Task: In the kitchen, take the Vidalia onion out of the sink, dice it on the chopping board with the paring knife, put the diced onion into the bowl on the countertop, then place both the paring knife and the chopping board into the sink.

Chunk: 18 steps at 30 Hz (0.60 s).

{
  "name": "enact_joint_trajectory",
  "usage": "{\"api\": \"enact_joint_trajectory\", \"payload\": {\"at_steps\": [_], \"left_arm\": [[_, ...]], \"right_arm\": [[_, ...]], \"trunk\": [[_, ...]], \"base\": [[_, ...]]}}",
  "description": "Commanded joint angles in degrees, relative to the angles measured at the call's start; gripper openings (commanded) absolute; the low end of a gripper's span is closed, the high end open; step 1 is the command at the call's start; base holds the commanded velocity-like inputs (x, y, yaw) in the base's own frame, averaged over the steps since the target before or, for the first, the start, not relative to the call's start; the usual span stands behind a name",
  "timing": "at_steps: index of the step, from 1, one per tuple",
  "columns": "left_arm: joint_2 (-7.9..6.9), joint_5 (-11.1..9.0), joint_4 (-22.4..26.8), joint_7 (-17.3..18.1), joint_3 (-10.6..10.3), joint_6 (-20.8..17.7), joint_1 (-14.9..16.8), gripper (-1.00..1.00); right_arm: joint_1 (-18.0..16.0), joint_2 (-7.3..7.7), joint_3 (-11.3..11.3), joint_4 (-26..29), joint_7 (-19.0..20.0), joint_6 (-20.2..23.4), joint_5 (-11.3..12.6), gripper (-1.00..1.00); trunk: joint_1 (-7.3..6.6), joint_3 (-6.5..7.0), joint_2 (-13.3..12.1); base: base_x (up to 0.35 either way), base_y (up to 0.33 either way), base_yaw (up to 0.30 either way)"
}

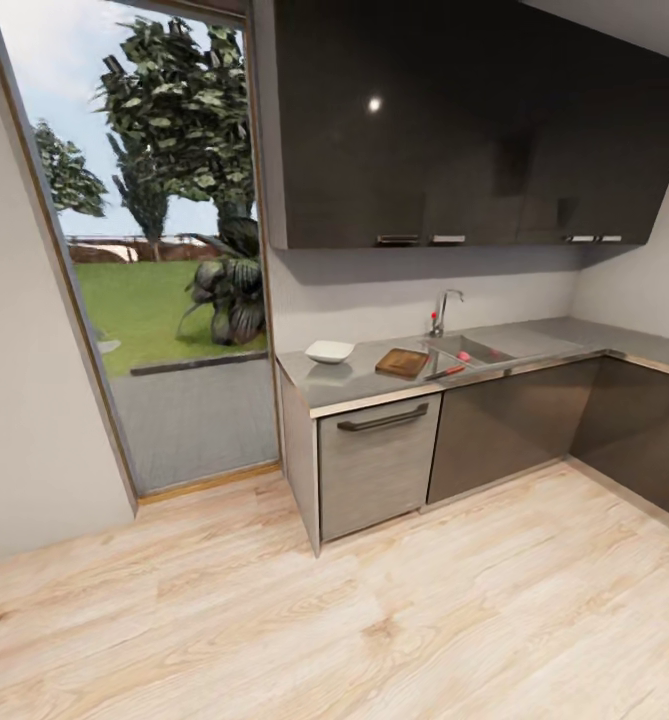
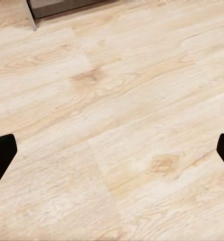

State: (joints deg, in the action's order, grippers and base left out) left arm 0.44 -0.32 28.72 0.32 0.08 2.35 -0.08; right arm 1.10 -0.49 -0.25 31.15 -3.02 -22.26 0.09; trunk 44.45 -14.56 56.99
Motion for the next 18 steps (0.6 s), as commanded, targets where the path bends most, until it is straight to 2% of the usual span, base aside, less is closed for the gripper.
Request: {"api": "enact_joint_trajectory", "payload": {"at_steps": [1,16,18], "left_arm": [[0.0,0.0,0.0,0.0,0.0,0.1,0.0,1.0],[0.0,0.0,0.0,0.0,0.0,0.1,0.0,1.0],[0.0,0.0,0.1,0.0,-0.1,0.1,0.0,1.0]], "right_arm": [[0.0,-0.01,0.0,0.1,-0.1,-0.1,0.0,1.0],[0.0,0.03,0.0,0.1,-0.1,-0.1,0.0,1.0],[0.0,0.04,0.0,0.1,-0.1,-0.1,0.0,1.0]], "trunk": [[-0.22,0.14,-0.4],[-3.51,2.83,-6.4],[-3.51,2.83,-6.4]], "base": [[0.0,0.0,0.0],[0.0,0.0,0.0],[0.0,0.0,0.0]]}}
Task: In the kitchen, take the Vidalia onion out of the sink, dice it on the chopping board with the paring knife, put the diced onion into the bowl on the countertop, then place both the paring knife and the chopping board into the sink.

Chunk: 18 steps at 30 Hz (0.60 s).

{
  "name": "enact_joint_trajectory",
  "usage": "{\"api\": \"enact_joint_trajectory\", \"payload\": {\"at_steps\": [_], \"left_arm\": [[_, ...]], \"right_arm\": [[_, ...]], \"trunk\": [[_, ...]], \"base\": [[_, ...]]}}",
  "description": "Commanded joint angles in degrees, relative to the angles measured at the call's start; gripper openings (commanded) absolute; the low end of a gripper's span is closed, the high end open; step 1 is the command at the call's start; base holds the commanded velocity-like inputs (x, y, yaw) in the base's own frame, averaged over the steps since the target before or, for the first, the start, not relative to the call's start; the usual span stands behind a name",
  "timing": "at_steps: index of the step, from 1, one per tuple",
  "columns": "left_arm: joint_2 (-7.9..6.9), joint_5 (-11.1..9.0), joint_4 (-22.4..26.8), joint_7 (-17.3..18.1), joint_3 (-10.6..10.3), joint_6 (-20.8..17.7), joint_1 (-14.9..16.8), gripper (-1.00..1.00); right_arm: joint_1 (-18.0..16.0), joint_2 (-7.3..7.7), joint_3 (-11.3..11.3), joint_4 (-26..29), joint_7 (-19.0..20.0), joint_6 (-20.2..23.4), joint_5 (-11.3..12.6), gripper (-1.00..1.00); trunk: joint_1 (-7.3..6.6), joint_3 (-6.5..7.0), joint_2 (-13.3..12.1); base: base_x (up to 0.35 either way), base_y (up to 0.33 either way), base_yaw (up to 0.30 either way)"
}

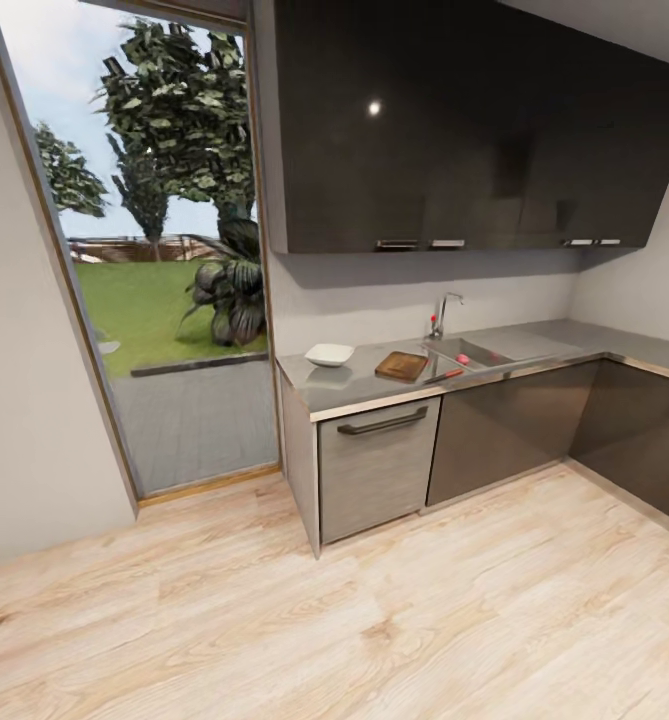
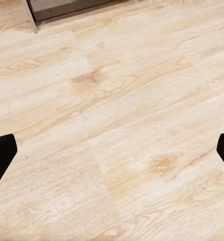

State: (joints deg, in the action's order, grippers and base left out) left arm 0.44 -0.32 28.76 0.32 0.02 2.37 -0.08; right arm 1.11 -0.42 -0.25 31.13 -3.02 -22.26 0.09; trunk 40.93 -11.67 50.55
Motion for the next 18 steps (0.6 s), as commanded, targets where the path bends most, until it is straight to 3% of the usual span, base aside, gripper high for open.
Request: {"api": "enact_joint_trajectory", "payload": {"at_steps": [1,10,14,18], "left_arm": [[0.0,0.0,0.1,0.0,0.0,0.1,0.0,1.0],[0.21,-0.2,0.2,0.0,0.1,0.0,0.0,1.0],[1.42,-0.1,0.6,-0.4,0.1,0.0,0.0,1.0],[1.65,-0.1,0.7,-0.5,0.1,0.0,0.0,1.0]], "right_arm": [[0.0,-0.04,0.0,0.1,-0.1,-0.1,0.0,1.0],[0.0,-0.03,0.0,0.1,-0.1,-0.1,-0.1,1.0],[0.0,-0.02,0.0,0.1,-0.1,-0.1,-0.1,1.0],[0.0,-0.02,0.0,0.1,-0.1,-0.1,-0.2,1.0]], "trunk": [[0.01,-0.06,0.0],[0.01,-0.06,0.0],[-0.87,0.66,-1.6],[-1.75,1.38,-3.2]], "base": [[0.0,0.0,0.0],[0.0,0.0,0.0],[0.0,0.0,0.0],[0.0,0.0,0.0]]}}
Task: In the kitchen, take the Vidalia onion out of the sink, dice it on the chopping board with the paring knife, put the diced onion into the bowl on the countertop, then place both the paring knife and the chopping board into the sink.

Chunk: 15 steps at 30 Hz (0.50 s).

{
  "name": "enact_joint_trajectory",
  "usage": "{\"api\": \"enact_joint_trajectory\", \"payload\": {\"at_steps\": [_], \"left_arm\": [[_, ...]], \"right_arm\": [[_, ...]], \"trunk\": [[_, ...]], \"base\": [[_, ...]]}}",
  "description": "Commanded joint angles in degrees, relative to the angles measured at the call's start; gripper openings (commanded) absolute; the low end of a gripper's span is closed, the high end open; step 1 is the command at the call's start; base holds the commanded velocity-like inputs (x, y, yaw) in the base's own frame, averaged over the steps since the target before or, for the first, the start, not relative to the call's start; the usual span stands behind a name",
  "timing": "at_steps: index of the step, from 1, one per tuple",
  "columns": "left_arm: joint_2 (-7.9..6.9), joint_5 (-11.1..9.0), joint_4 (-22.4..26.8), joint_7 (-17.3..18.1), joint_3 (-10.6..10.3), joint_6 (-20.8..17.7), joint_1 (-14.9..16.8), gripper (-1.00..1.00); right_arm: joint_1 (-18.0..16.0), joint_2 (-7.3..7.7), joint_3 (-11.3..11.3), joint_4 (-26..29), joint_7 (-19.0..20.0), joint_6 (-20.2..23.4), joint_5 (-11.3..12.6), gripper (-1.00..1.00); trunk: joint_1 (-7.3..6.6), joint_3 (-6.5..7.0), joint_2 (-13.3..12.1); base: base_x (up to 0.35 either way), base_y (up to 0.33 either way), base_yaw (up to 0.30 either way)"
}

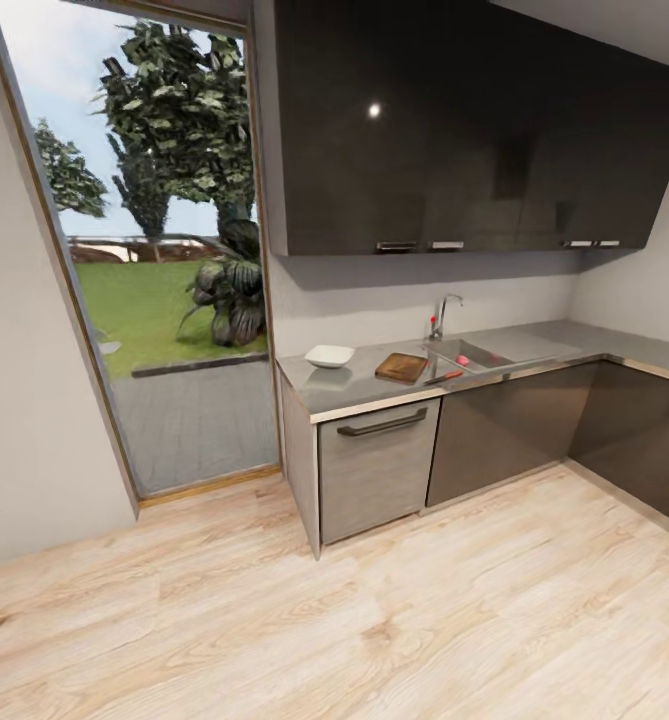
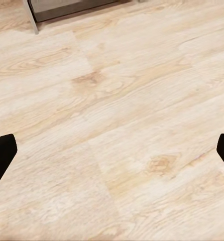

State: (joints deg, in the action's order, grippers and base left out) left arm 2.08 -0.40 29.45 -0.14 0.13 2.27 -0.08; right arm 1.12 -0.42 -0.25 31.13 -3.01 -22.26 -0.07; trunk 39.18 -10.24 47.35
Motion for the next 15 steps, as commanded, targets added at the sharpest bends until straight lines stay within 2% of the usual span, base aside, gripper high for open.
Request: {"api": "enact_joint_trajectory", "payload": {"at_steps": [1,12,15], "left_arm": [[0.03,0.0,0.1,0.0,0.0,0.1,0.0,1.0],[0.03,0.0,0.1,0.0,0.0,0.1,0.0,1.0],[0.01,0.0,0.2,0.0,0.1,0.1,0.0,1.0]], "right_arm": [[0.0,-0.02,0.0,0.1,-0.2,-0.1,0.0,1.0],[0.0,-0.02,0.0,0.1,-0.2,-0.1,0.0,1.0],[0.0,0.4,0.0,0.1,-0.2,-0.1,0.1,1.0]], "trunk": [[-0.21,0.13,-0.4],[-2.63,2.1,-4.8],[-3.29,2.64,-6.0]], "base": [[0.0,0.0,0.0],[0.0,0.0,0.0],[0.0,0.0,0.0]]}}
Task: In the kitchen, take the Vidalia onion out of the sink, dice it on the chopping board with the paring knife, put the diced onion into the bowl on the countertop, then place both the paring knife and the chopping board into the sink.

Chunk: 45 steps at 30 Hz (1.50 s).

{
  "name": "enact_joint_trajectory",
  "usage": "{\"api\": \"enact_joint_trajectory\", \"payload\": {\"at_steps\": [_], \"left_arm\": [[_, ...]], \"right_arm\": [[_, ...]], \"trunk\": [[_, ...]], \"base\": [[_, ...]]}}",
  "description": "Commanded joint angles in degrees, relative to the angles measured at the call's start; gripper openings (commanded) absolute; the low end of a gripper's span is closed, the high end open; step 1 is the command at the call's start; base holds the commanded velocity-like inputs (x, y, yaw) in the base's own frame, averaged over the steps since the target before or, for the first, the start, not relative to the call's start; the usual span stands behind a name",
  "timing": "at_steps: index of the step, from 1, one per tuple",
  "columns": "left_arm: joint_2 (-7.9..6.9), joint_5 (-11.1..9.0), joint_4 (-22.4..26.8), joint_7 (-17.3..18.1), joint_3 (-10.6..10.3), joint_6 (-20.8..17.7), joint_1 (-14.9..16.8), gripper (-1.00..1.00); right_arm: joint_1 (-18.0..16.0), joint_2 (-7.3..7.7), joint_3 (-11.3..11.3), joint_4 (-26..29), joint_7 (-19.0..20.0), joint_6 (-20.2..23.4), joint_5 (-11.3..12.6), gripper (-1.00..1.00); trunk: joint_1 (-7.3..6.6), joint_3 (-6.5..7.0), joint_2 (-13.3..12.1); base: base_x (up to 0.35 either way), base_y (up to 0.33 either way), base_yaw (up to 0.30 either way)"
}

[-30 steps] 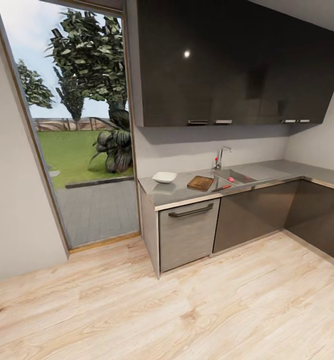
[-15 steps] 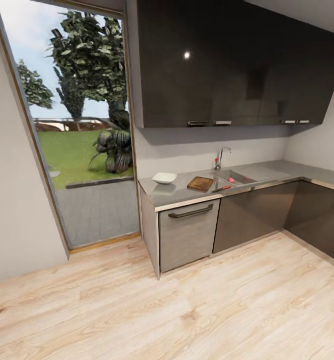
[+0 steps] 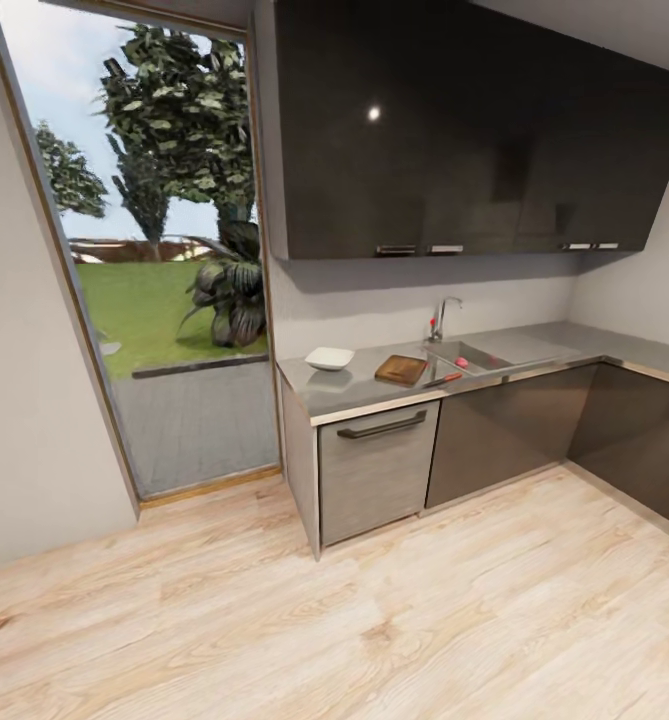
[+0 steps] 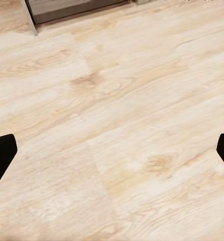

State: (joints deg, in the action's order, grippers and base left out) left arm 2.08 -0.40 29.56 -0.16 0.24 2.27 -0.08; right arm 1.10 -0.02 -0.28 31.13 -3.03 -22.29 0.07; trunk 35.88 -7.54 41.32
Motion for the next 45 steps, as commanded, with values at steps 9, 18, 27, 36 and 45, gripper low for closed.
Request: {"api": "enact_joint_trajectory", "payload": {"at_steps": [9,18,27,36,45], "left_arm": [[-0.12,0.0,0.1,0.0,0.1,0.1,0.0,1.0],[-0.2,0.0,0.1,0.0,0.1,0.1,0.0,1.0],[-0.23,0.0,0.1,-0.1,0.1,0.1,0.0,1.0],[-0.42,0.0,0.1,0.0,0.1,0.2,0.0,1.0],[-0.58,0.0,0.1,0.0,0.1,0.2,0.0,1.0]], "right_arm": [[0.0,0.88,0.0,-0.3,0.0,-0.1,-0.2,1.0],[0.0,1.16,0.1,-0.3,0.0,-0.1,-0.2,1.0],[0.0,1.17,0.0,0.0,0.0,-0.1,-0.2,1.0],[0.0,1.43,0.1,0.1,0.0,-0.1,-0.2,1.0],[0.0,2.08,0.1,0.0,0.0,-0.1,-0.1,1.0]], "trunk": [[-1.97,1.56,-3.6],[-3.94,3.17,-7.2],[-5.92,4.79,-10.8],[-7.9,6.4,-14.4],[-7.9,6.4,-14.4]], "base": [[0.0,0.0,0.0],[0.0,0.0,0.0],[0.0,0.0,0.0],[0.0,0.0,0.0],[0.0,0.0,0.0]]}}
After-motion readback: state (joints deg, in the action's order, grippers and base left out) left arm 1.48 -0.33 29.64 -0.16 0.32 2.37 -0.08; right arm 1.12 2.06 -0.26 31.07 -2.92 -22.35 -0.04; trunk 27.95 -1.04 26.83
